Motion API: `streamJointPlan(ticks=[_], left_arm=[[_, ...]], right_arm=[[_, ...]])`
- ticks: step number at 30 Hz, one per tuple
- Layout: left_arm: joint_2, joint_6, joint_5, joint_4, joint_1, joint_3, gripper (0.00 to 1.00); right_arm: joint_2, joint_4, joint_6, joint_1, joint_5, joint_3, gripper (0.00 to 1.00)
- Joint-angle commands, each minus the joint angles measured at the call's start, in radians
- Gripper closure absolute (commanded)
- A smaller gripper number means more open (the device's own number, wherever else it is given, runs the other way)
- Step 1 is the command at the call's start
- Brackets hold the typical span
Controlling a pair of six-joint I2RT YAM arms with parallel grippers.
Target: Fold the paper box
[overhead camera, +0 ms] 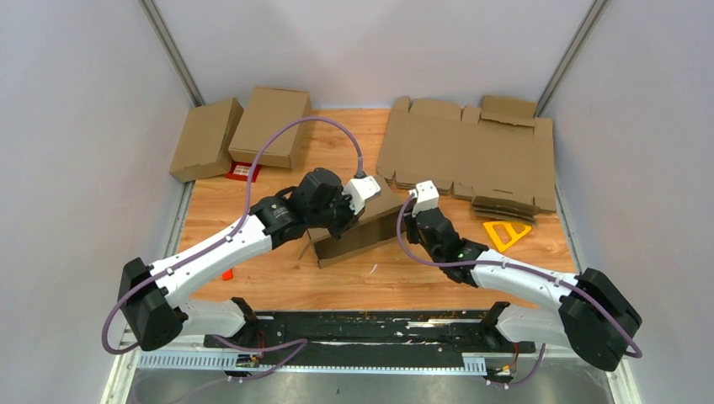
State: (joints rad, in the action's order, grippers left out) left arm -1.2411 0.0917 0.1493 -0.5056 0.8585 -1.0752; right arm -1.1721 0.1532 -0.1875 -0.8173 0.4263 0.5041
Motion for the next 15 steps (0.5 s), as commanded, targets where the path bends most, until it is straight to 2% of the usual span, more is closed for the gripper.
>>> streamJointPlan(ticks=[1,5,8,15], left_arm=[[-0.011,-0.03,0.002,0.003,0.008,-0.031,0.99],[-0.019,-0.054,0.016,0.029,0.011,-0.011,0.99],[-0.028,-0.084,0.028,0.068,0.013,0.021,0.99],[-0.028,-0.188,0.037,0.205,0.013,0.178,1.0]], right_arm=[[0.042,-0.031,-0.025,-0.006,0.029,0.031,0.74],[0.092,-0.086,-0.06,-0.006,0.04,0.007,0.59],[0.158,-0.127,-0.091,-0.006,0.045,-0.025,0.55],[0.338,-0.255,-0.116,-0.005,0.094,-0.05,0.39]])
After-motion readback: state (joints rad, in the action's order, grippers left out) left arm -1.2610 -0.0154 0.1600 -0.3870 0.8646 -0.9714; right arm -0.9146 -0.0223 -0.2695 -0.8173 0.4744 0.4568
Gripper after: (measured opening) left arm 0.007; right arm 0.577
